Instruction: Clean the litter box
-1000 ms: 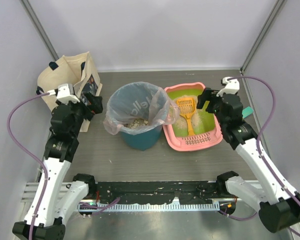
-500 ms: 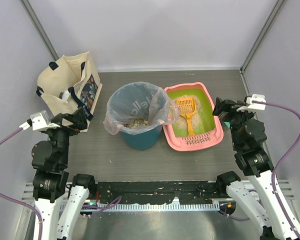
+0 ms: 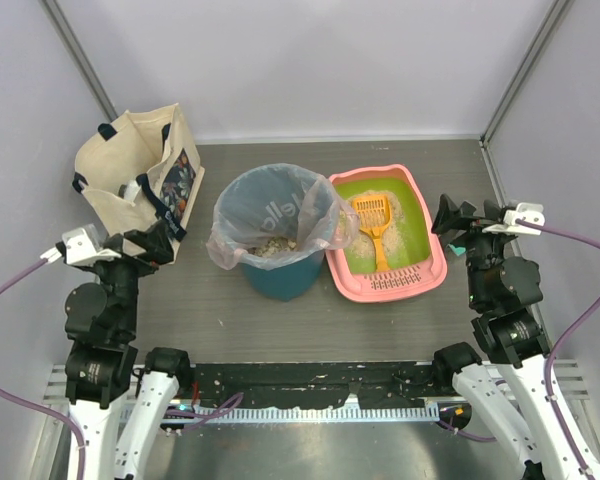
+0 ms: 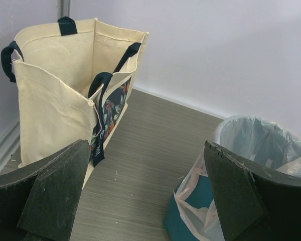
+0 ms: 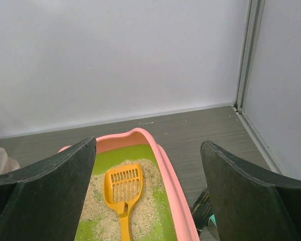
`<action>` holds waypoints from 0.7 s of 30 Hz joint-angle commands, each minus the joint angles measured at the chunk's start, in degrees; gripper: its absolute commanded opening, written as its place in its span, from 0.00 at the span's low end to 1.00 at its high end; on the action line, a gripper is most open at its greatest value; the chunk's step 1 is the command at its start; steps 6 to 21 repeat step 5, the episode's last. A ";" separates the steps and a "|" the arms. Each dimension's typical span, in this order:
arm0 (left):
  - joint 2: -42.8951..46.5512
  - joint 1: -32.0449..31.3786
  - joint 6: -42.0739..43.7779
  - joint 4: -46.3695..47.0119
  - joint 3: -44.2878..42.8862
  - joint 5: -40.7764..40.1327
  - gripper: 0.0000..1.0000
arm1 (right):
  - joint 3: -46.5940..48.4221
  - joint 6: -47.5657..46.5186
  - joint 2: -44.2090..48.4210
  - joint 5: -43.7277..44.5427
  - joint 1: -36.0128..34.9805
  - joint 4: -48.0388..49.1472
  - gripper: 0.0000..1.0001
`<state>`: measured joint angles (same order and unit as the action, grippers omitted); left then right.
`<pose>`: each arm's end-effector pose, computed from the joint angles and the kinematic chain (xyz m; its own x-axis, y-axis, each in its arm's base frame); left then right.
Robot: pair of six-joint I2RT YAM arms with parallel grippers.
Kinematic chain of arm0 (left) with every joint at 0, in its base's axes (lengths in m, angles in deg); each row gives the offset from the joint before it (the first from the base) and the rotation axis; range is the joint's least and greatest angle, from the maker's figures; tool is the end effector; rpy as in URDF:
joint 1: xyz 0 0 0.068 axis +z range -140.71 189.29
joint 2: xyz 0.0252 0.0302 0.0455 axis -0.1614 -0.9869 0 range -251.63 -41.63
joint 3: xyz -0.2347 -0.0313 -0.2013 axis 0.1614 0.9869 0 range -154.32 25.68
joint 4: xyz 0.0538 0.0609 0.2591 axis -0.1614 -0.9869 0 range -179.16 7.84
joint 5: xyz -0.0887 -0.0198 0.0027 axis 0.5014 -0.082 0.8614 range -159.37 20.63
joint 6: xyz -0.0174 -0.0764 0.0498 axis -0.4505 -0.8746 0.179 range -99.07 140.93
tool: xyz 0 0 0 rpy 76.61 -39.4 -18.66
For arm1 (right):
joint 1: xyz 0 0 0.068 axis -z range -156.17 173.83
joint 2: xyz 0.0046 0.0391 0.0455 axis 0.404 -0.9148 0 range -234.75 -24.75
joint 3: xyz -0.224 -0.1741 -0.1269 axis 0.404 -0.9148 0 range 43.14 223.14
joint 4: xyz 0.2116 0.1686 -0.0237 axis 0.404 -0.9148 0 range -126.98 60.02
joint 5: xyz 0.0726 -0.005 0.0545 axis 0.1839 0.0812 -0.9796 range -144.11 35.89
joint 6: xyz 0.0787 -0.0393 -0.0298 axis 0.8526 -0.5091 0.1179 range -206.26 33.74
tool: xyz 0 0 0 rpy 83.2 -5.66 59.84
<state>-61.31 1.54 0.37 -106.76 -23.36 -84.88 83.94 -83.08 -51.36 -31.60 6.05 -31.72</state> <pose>0.0844 0.0111 0.4062 0.1240 -0.3583 -0.9253 -0.0967 0.9237 -0.3707 0.1335 0.0092 0.4028 0.2091 0.1209 -0.9704 0.0625 0.9886 0.1367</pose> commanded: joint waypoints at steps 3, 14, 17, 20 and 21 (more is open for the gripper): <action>0.52 0.36 0.43 0.26 -1.06 -1.46 1.00 | 0.51 -0.63 0.16 0.96 0.11 3.14 0.90; 0.61 0.36 0.25 0.17 -1.15 -1.37 0.99 | 0.51 -0.72 0.24 0.96 0.11 3.06 0.90; 0.61 0.36 0.25 0.17 -1.15 -1.37 0.99 | 0.51 -0.72 0.24 0.96 0.11 3.06 0.90; 0.61 0.36 0.25 0.17 -1.15 -1.37 0.99 | 0.51 -0.72 0.24 0.96 0.11 3.06 0.90; 0.61 0.36 0.25 0.17 -1.15 -1.37 0.99 | 0.51 -0.72 0.24 0.96 0.11 3.06 0.90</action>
